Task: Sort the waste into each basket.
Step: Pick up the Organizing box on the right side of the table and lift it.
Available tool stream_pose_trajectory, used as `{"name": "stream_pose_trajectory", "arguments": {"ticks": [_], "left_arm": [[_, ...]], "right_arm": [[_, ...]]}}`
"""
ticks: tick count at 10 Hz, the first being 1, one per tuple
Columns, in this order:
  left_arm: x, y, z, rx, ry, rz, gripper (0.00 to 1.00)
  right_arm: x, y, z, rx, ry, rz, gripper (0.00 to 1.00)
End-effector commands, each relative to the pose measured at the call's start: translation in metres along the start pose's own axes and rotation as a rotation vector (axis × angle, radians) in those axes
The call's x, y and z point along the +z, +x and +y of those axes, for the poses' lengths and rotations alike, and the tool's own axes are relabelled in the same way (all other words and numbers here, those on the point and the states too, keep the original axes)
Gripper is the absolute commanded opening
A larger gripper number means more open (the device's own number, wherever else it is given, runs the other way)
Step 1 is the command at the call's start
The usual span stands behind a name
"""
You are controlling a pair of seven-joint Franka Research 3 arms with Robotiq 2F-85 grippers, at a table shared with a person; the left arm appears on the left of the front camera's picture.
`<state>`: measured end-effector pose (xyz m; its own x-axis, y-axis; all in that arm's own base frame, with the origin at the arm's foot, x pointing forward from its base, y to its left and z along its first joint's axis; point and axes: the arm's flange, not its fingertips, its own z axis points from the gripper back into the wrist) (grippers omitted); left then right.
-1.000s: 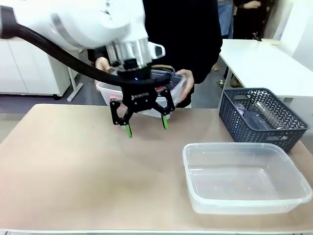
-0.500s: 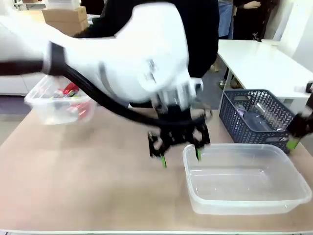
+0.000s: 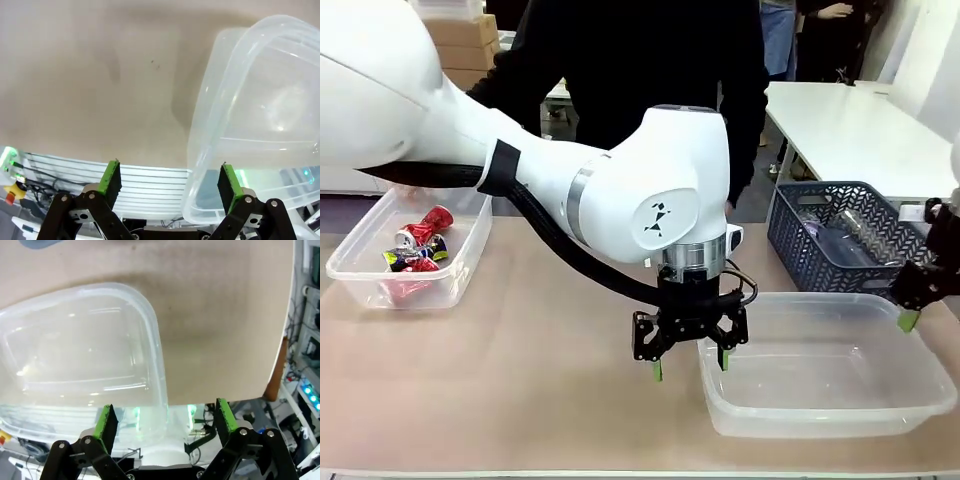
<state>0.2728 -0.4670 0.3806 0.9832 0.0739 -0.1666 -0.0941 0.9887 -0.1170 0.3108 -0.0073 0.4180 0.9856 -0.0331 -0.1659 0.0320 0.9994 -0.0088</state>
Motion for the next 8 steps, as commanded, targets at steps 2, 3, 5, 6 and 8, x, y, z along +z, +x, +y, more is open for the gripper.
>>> {"name": "stream_pose_trajectory", "arguments": {"ticks": [2, 3, 5, 6, 8], "left_arm": [[-0.005, 0.005, -0.004, 0.012, -0.034, -0.076, 1.0], [-0.01, 0.007, -0.006, 0.01, -0.037, -0.076, 1.0], [-0.014, 0.012, -0.008, -0.002, -0.05, -0.076, 1.0], [-0.013, 0.013, -0.008, -0.01, -0.068, -0.111, 1.0], [-0.017, 0.014, -0.008, -0.054, -0.078, -0.107, 0.4]], "right_arm": [[-0.037, 0.011, 0.023, 0.013, 0.034, 0.039, 1.0], [-0.046, 0.008, 0.026, 0.02, 0.054, 0.04, 1.0], [-0.061, 0.004, 0.029, 0.036, 0.032, 0.081, 1.0], [-0.063, 0.002, 0.026, 0.024, 0.038, 0.086, 1.0], [-0.069, -0.001, 0.018, -0.012, 0.035, 0.089, 0.44]]}}
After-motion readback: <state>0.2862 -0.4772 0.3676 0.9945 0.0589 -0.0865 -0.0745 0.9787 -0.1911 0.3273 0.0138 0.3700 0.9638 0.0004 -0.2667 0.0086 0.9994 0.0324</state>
